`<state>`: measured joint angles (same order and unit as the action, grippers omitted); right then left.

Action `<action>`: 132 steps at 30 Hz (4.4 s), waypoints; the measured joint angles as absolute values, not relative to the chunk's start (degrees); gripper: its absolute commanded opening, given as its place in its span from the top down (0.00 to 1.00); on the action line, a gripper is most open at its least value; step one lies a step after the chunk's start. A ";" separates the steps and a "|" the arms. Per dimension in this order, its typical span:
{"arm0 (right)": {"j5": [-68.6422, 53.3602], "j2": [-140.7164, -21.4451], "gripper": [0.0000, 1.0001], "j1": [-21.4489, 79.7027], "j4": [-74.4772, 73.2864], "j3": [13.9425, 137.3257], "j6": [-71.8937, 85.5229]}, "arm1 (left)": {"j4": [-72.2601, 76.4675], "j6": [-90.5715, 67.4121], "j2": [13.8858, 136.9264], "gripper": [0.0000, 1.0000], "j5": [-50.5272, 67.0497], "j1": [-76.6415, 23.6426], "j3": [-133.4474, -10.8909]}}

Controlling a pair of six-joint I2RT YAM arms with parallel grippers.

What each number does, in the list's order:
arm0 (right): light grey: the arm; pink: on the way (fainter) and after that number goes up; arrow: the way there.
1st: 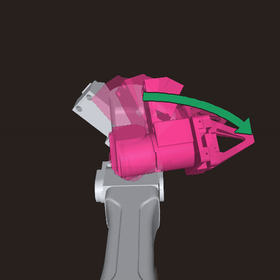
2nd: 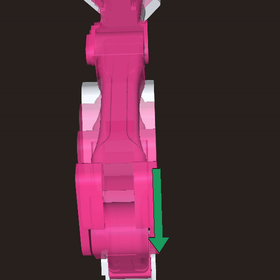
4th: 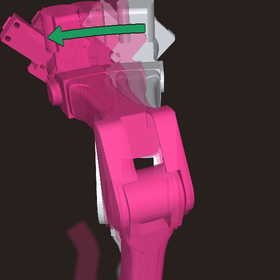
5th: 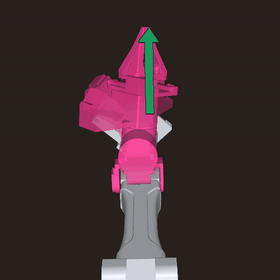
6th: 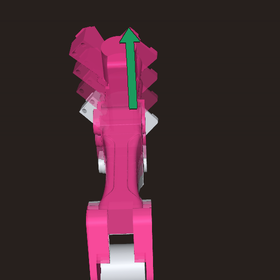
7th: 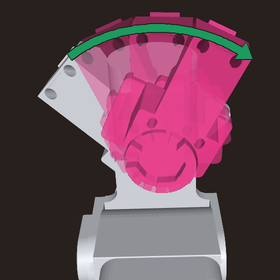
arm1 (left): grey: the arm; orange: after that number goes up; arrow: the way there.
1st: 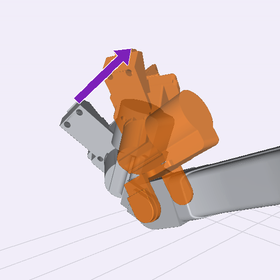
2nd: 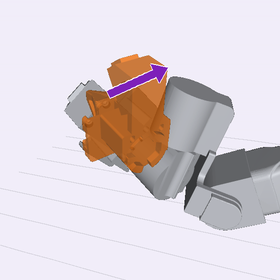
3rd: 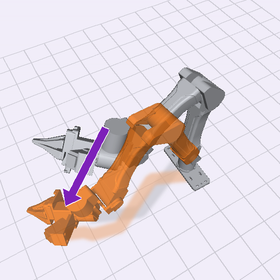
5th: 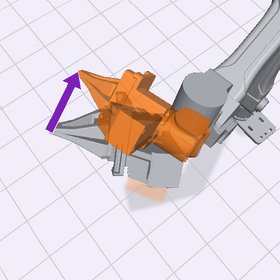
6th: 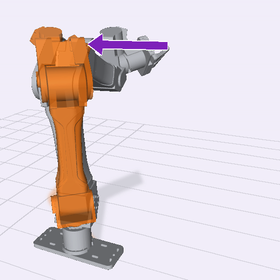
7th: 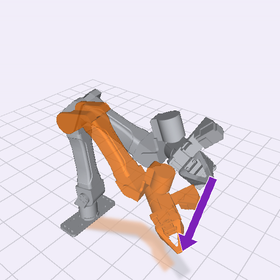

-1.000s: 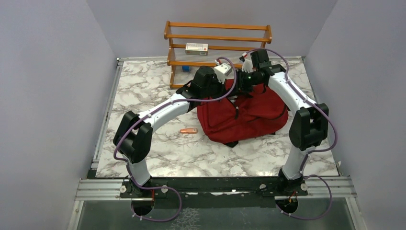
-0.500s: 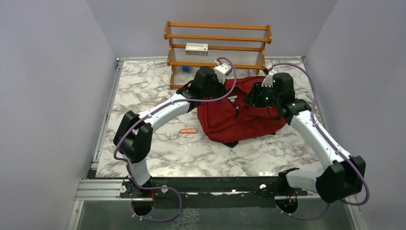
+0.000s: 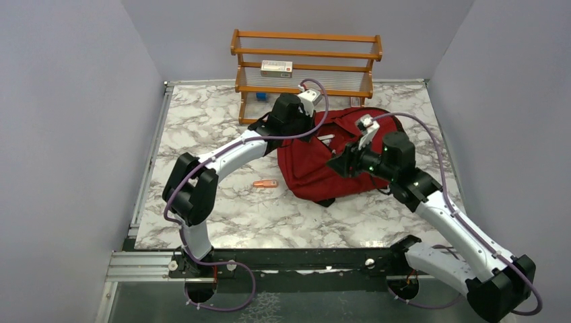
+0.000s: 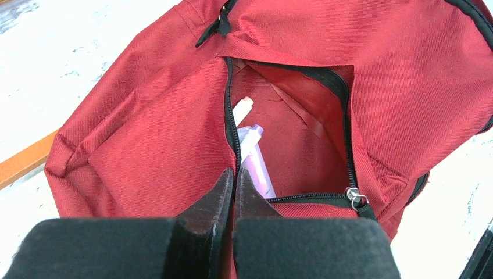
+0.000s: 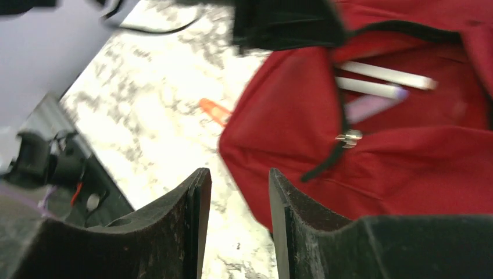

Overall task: Pack the student bag
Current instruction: Place the stationery in the student bag, then pick up the stationery from the center of the board.

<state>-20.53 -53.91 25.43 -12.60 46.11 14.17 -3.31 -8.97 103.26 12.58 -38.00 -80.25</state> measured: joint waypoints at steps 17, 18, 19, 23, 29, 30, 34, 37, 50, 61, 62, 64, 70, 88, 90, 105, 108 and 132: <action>-18.28 -74.94 0.53 59.11 -7.14 44.80 1.63 | -3.55 -9.61 103.28 1.00 13.96 -36.88 -80.25; -17.74 -77.47 0.53 60.16 -7.20 45.82 0.75 | -3.55 -9.61 103.28 1.00 14.04 -36.86 -80.25; -17.28 -79.42 0.53 60.88 -7.29 46.65 0.01 | -3.55 -9.58 103.28 1.00 14.11 -36.82 -80.25; -16.10 -87.37 0.52 62.65 -7.42 50.89 -3.27 | -3.55 -9.54 103.28 1.00 14.13 -36.82 -80.25; -13.91 -97.01 0.49 63.00 -7.99 58.85 -8.71 | -3.55 -9.08 103.22 1.00 14.13 -36.82 -80.25; -13.50 -97.73 0.48 63.00 -7.97 59.29 -9.21 | -3.55 -9.02 103.20 1.00 14.13 -36.82 -80.25; -11.00 -100.25 0.45 63.00 -7.62 60.73 -11.51 | -3.55 -8.93 103.15 1.00 14.13 -36.82 -80.25; -8.25 -101.38 0.36 63.00 -6.79 61.32 -12.69 | -3.55 -8.88 103.02 1.00 14.15 -36.82 -80.25; 0.56 -102.39 0.27 62.39 0.10 62.13 -16.36 | -3.57 -7.88 102.21 1.00 14.37 -36.82 -80.25; -0.43 -107.94 0.27 59.53 0.67 69.10 -19.27 | -3.57 -7.70 102.10 1.00 15.22 -36.69 -80.25; -1.04 -108.25 0.26 59.27 0.62 69.36 -19.44 | -3.57 -7.68 102.10 1.00 15.29 -36.58 -80.25; -2.44 -108.88 0.26 58.72 0.21 69.82 -19.66 | -3.57 -7.68 102.10 1.00 15.44 -36.42 -80.25; -5.50 -111.22 0.26 56.86 -1.04 71.18 -20.25 | -3.53 -7.68 102.10 1.00 15.84 -36.25 -80.25; -5.67 -116.05 0.52 55.40 -5.02 75.16 -19.94 | -3.55 -7.57 102.10 1.00 16.49 -35.62 -80.25; -6.13 -116.05 0.58 55.37 -6.07 75.29 -19.59 | -3.55 -7.51 102.10 1.00 16.51 -35.62 -80.25; -9.76 -110.10 0.85 58.24 -6.04 67.20 -14.04 | -3.57 -7.38 102.10 1.00 16.49 -36.10 -80.25; -11.20 -106.48 0.87 59.99 -6.59 62.98 -11.38 | -3.57 -7.22 102.10 1.00 16.47 -36.25 -80.25; 13.08 -57.74 1.00 62.76 -3.51 41.63 4.51 | -3.57 -7.25 102.10 1.00 16.49 -36.29 -80.25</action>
